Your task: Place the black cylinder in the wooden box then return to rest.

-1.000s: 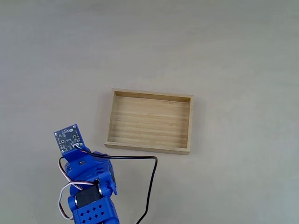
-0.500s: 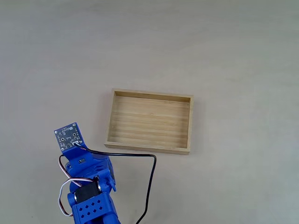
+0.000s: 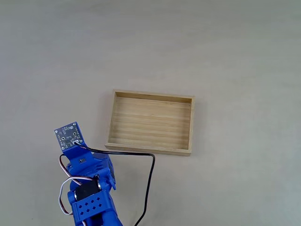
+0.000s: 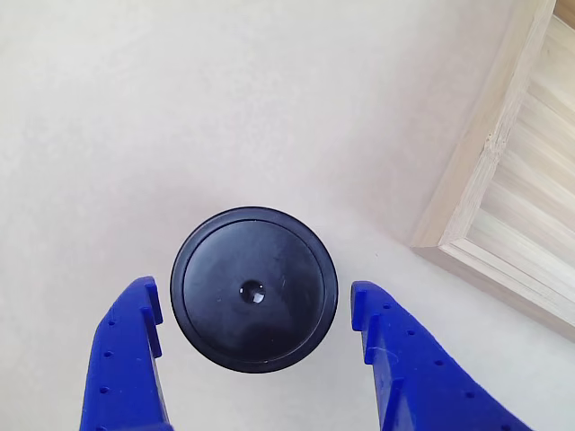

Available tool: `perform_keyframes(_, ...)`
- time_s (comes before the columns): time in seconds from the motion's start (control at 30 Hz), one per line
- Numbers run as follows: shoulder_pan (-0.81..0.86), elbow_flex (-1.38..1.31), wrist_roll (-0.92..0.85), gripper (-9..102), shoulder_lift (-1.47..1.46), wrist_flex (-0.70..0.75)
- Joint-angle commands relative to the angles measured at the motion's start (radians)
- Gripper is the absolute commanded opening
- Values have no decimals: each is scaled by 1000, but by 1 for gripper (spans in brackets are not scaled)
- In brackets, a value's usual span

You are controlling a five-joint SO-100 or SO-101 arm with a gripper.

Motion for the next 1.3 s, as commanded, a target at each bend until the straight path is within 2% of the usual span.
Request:
perform_keyframes(0.0,-8,-118,-3,30,-5,-37)
perform_keyframes(0.7,-28,-138,-3,29,29,-52)
perform_keyframes(1.27,-32,-138,-12,21,32,-52)
